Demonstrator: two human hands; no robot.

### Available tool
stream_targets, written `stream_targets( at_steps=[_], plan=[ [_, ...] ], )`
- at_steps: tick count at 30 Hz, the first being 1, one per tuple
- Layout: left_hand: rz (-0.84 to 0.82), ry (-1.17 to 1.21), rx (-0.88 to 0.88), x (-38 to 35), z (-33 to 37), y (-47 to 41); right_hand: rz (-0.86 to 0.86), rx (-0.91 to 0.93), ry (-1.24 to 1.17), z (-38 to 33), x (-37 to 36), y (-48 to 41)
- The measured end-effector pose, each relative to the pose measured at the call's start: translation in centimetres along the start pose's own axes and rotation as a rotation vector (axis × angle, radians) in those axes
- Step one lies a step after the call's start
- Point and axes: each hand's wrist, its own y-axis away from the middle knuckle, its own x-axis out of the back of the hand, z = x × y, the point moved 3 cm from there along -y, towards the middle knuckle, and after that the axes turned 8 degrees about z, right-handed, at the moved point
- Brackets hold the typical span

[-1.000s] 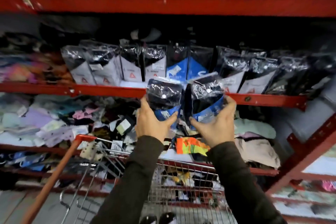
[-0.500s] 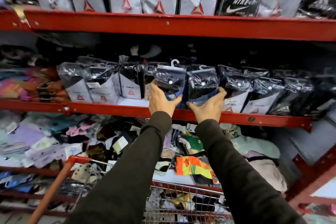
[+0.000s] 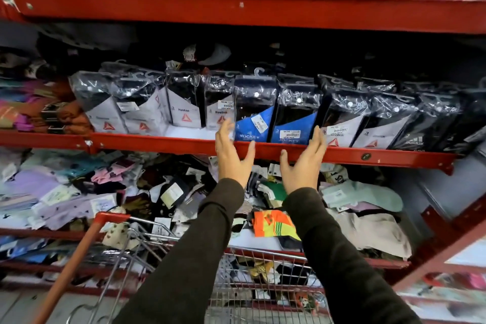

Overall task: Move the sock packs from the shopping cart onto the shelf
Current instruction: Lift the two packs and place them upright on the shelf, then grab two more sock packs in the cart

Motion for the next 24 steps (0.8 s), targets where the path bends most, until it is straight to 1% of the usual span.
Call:
stream_targets(
  at_steps=[1,3,6,7,9,11,15,17,20,24],
  plan=[
    [0.013,0.006,-0.051,0.4,-0.4,1.2,0.017,0.037,-0.028,0.0,0.3,0.9],
    [-0.033,-0.041,-0.099,1.3,-2.3,4.8,-0.013,0.048,-0.067,1.2,1.0,4.1],
    [-0.18,-0.17,-0.048,2.6,-6.2,10.4,-0.144,0.03,-0.016,3.9,1.5,9.4],
    [-0.22,-0.216,0.006,3.3,-8.2,13.2,-0.22,-0.001,0.031,5.5,1.7,12.2],
    [-0.233,-0.256,0.095,4.8,-10.2,16.1,-0.318,-0.049,0.069,7.0,2.3,15.6],
    [-0.295,-0.324,0.215,5.9,-13.0,19.6,-0.424,-0.101,0.166,9.7,2.4,19.7],
    [-0.425,-0.465,0.465,9.0,-17.6,26.3,-0.703,-0.299,0.423,14.7,3.2,27.7],
    [-0.477,-0.533,0.571,10.3,-19.6,29.5,-0.859,-0.384,0.499,16.1,3.5,31.0],
    [-0.566,-0.649,0.732,11.9,-22.0,33.5,-1.019,-0.474,0.577,18.2,3.9,35.3],
    [-0.687,-0.778,0.936,12.8,-25.4,37.6,-1.189,-0.632,0.693,20.3,3.0,39.9]
  ],
)
